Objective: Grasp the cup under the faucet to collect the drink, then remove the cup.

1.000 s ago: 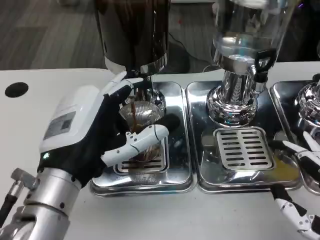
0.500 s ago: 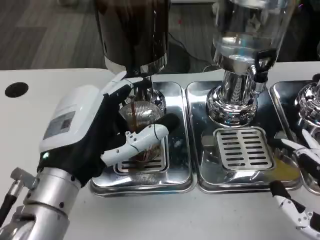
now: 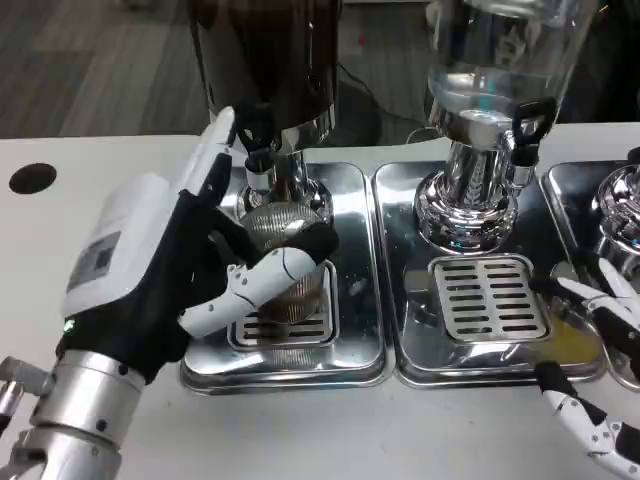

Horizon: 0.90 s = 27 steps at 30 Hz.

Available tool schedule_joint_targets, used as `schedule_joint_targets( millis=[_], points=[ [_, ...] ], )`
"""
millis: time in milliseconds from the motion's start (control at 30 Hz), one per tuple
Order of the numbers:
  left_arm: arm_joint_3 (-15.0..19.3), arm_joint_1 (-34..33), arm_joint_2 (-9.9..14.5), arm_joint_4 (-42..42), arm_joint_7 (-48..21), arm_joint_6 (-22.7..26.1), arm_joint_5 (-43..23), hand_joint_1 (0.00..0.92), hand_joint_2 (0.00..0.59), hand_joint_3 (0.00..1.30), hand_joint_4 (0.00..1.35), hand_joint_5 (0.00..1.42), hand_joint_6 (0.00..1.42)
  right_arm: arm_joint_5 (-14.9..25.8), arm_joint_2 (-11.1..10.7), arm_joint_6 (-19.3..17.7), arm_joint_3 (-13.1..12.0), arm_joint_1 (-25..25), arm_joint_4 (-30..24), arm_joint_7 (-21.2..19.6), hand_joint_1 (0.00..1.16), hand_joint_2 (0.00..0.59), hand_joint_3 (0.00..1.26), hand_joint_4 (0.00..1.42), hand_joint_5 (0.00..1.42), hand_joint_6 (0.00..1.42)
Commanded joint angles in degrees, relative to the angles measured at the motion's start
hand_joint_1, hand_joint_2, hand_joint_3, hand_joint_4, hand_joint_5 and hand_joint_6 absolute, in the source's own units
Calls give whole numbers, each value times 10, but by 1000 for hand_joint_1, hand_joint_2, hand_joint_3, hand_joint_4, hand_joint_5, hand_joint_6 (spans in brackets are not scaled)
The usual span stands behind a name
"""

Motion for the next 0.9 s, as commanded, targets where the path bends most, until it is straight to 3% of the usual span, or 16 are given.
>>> schedule_joint_targets(
  millis=[33, 200, 433, 567, 700, 900],
  points=[
    [17, 9, -7, 0, 16, -21, -8, 0, 48, 0, 0, 684, 900, 1, 0, 6, 1, -5, -3, 4, 572, 394, 220, 0, 0, 0],
    [25, 18, -11, -6, 18, -28, 4, 0, 53, 0, 0, 649, 898, 1, 0, 8, 4, -8, -5, 5, 572, 394, 227, 0, 0, 0],
    [24, 35, -3, -19, 11, -20, 62, 0, 45, 69, 21, 367, 807, 5, 1, 8, 6, -10, -3, 5, 571, 391, 230, 0, 0, 0],
    [25, 47, 10, -36, -11, -4, 116, 0, 36, 126, 69, 287, 693, 11, 1, 10, 7, -13, -6, 7, 571, 389, 230, 0, 0, 0],
    [25, 68, 22, -57, -60, 27, 167, 0, 28, 167, 53, 136, 456, 15, 0, 10, 9, -17, -14, 10, 511, 352, 221, 0, 0, 0],
    [20, 107, 25, -78, -106, 50, 220, 0, 26, 127, 1, 72, 362, 27, -12, 7, 16, -29, -11, 30, 434, 319, 160, 0, 0, 0]
  ],
)
